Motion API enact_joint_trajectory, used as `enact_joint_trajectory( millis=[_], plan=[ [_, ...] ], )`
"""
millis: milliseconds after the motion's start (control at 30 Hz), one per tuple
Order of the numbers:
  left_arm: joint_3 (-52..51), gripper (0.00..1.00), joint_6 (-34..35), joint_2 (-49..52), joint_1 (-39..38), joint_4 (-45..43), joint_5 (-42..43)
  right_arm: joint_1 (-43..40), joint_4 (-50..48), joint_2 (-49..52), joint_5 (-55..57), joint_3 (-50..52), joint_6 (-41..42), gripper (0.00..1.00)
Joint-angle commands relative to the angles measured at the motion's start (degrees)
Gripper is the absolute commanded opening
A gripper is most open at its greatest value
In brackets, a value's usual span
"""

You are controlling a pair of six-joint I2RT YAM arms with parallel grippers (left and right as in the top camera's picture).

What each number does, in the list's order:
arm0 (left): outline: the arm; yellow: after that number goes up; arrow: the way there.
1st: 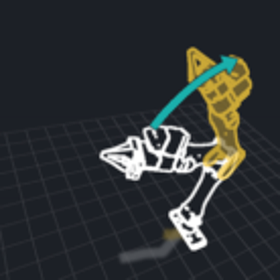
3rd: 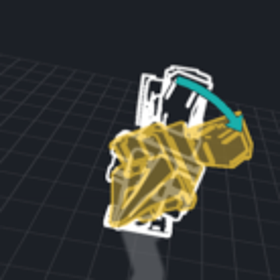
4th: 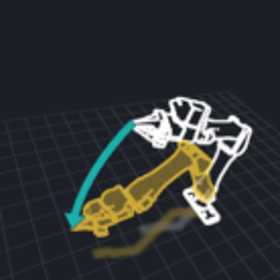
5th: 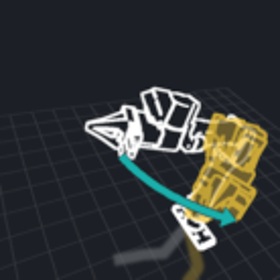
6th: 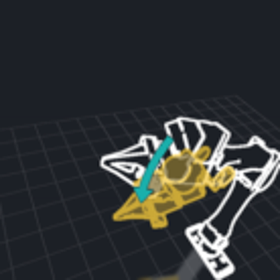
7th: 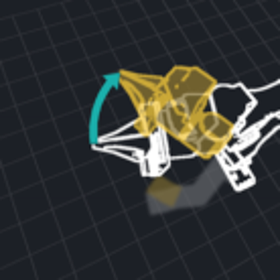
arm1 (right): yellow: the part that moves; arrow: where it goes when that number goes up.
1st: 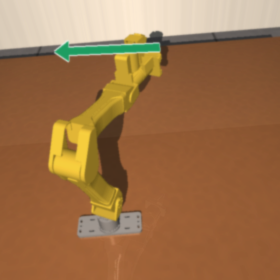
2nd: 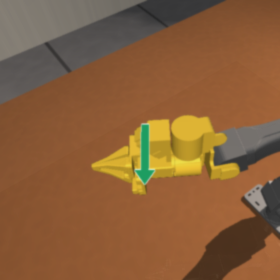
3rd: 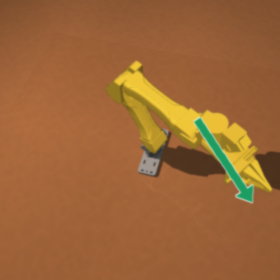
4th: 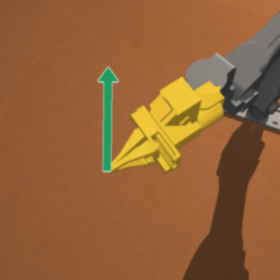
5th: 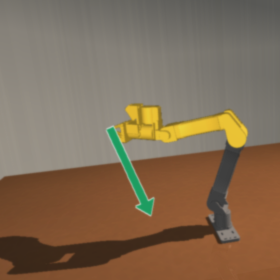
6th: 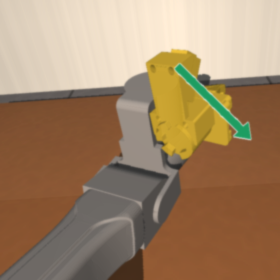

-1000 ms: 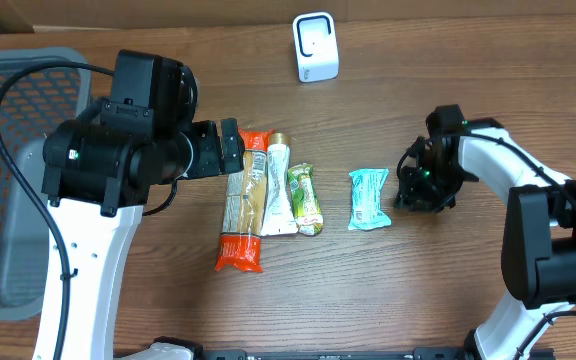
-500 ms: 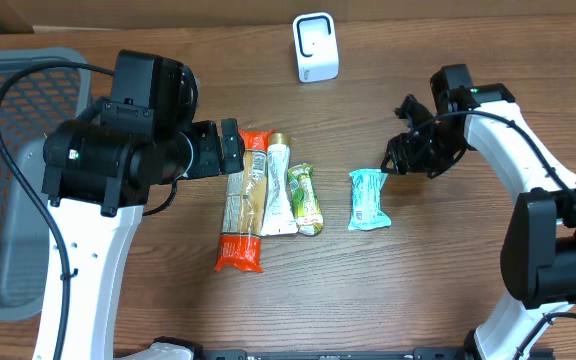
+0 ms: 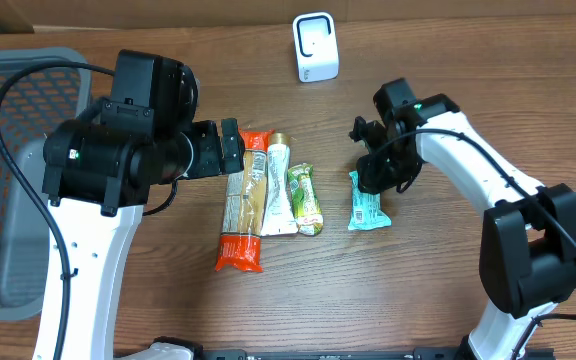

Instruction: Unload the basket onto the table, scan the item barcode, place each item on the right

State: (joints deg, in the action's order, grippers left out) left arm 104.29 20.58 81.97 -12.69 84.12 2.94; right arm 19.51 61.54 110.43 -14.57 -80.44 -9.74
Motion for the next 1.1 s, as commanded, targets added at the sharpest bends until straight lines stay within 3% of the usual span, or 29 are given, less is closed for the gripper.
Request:
enact_joint_trajectory(
  millis=[0, 200, 300, 333, 400, 500, 600, 767, 1000, 1067],
  plan=[
    [0.9, 1.00, -1.3, 0.3, -0.1, -0.1, -0.2, -0.1, -3.1, 0.1, 3.1, 4.3, 8.3, 0.27],
    [0.9, 1.00, -1.3, 0.3, -0.1, -0.1, -0.2, -0.1, -11.6, 0.1, 4.8, 12.9, 15.7, 0.15],
    [0.9, 1.00, -1.3, 0.3, -0.1, -0.1, -0.2, -0.3, -12.1, 0.1, 8.2, 13.3, 24.1, 0.13],
    [0.9, 1.00, -1.3, 0.3, -0.1, -0.1, -0.2, -0.5, -11.7, 0.1, 9.3, 13.2, 27.8, 0.15],
    [0.9, 1.00, -1.3, 0.3, -0.1, -0.1, -0.2, -1.0, -10.6, 0.1, 9.2, 13.2, 34.8, 0.34],
    [0.9, 1.00, -1.3, 0.3, -0.1, -0.1, -0.2, -1.9, -8.7, 0.1, 3.5, 13.2, 37.4, 0.43],
    [0.9, 1.00, -1.3, 0.3, -0.1, -0.1, -0.2, -3.1, -4.2, -0.1, -2.1, 10.4, 32.0, 0.45],
    [0.9, 1.00, -1.3, 0.3, -0.1, -0.1, -0.2, -4.2, 2.0, -2.0, 0.2, 0.6, 19.5, 0.53],
    [0.9, 0.99, -1.3, 0.3, -0.1, -0.1, -0.2, -4.1, -2.1, -1.8, 3.8, -4.5, -2.3, 0.75],
    [0.9, 1.00, -1.3, 0.3, -0.1, -0.1, -0.2, -4.1, -2.2, -0.8, 3.8, -4.2, -8.8, 0.76]
  ],
)
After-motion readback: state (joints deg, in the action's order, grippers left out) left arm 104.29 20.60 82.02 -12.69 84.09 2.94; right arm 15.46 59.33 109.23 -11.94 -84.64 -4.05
